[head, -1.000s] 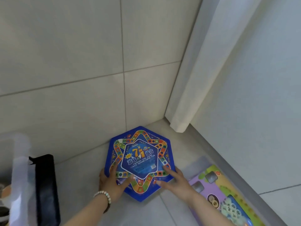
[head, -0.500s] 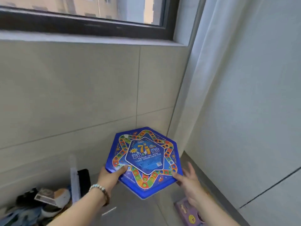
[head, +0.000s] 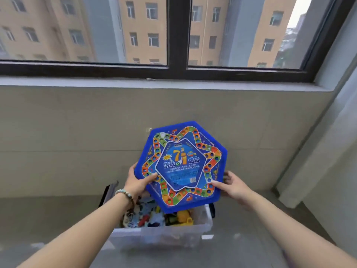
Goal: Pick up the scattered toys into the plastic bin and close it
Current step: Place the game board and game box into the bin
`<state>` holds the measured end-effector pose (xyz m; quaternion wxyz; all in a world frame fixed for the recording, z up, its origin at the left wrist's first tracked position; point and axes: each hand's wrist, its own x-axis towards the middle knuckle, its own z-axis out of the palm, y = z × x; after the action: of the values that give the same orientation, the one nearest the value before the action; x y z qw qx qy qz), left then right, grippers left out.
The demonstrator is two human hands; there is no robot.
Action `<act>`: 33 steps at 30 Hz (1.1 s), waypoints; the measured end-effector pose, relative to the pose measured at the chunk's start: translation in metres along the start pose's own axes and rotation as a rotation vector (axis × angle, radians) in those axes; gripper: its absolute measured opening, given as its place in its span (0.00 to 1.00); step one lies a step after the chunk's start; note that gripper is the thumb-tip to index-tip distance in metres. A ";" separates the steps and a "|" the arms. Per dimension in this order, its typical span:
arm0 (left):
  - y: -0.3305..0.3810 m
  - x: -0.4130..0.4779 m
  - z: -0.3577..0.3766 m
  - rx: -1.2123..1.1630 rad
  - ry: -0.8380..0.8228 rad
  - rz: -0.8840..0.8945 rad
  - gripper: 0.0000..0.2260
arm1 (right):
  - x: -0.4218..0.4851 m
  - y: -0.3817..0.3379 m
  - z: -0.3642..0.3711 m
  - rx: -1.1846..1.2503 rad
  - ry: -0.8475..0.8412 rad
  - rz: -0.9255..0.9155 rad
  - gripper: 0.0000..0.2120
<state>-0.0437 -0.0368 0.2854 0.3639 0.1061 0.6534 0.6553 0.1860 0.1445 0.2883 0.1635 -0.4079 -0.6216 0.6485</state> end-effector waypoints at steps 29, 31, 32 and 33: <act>-0.054 0.045 0.036 0.914 -0.224 0.170 0.29 | 0.049 0.063 0.016 -0.446 -0.062 0.264 0.13; -0.051 0.033 0.075 0.983 -0.302 0.254 0.30 | 0.027 0.057 -0.027 -0.381 -0.007 0.256 0.16; -0.051 0.027 0.096 1.015 -0.346 0.300 0.30 | 0.014 0.056 -0.050 -0.343 0.028 0.252 0.17; -0.053 0.021 0.117 1.040 -0.396 0.349 0.29 | 0.000 0.059 -0.074 -0.332 0.071 0.252 0.18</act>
<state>0.0316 0.0611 0.2434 0.2659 0.4974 0.7816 0.2664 0.2576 0.1835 0.2408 0.0336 -0.5263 -0.6579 0.5376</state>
